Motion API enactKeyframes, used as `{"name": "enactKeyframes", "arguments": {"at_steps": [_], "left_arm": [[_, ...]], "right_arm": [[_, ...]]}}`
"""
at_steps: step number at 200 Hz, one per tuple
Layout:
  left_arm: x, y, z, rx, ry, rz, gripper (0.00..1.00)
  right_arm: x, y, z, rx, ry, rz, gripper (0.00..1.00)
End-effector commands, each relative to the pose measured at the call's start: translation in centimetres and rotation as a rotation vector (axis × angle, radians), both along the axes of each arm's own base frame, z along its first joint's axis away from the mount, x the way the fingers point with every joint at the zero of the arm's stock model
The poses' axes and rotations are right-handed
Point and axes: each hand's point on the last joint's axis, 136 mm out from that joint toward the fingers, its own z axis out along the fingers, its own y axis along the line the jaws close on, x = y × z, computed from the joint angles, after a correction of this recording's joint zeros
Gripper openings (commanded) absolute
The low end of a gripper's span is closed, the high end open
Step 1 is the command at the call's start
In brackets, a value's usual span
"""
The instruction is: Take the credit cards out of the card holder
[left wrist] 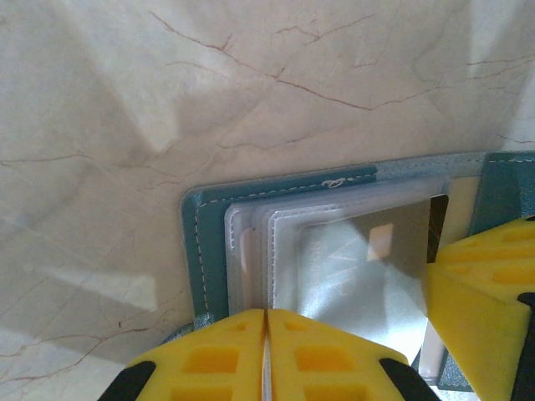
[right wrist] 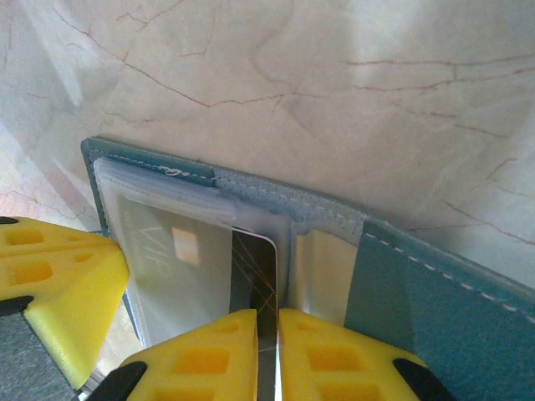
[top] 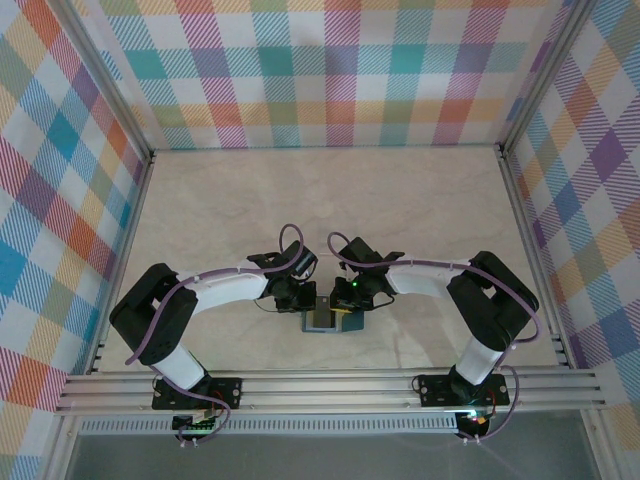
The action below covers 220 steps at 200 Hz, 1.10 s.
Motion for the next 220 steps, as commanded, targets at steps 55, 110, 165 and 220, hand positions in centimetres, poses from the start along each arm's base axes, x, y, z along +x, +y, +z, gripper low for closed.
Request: {"name": "enactKeyframes", "arguments": {"at_steps": [55,110,165,220], "left_arm": [[-1.1,1.4,-0.4,0.075,0.024,-0.009,0.10],[-0.7,0.1,1.9,0.011,-0.001,-0.016,0.11],[-0.9,-2.0,3.4,-0.033,-0.011,-0.060,0.12],[-1.2,-2.6,1.3,0.006,0.031,-0.088,0.12]], "right_arm": [[-0.4,-2.2,0.2,-0.099,-0.023,-0.017,0.19],[-0.4,-0.9,0.2,-0.001,-0.004,-0.013,0.26],[-0.6,-0.9,-0.2,0.031,0.009,-0.020,0.26],[-0.5,-0.9,-0.1,0.058,0.011,-0.024,0.26]]}}
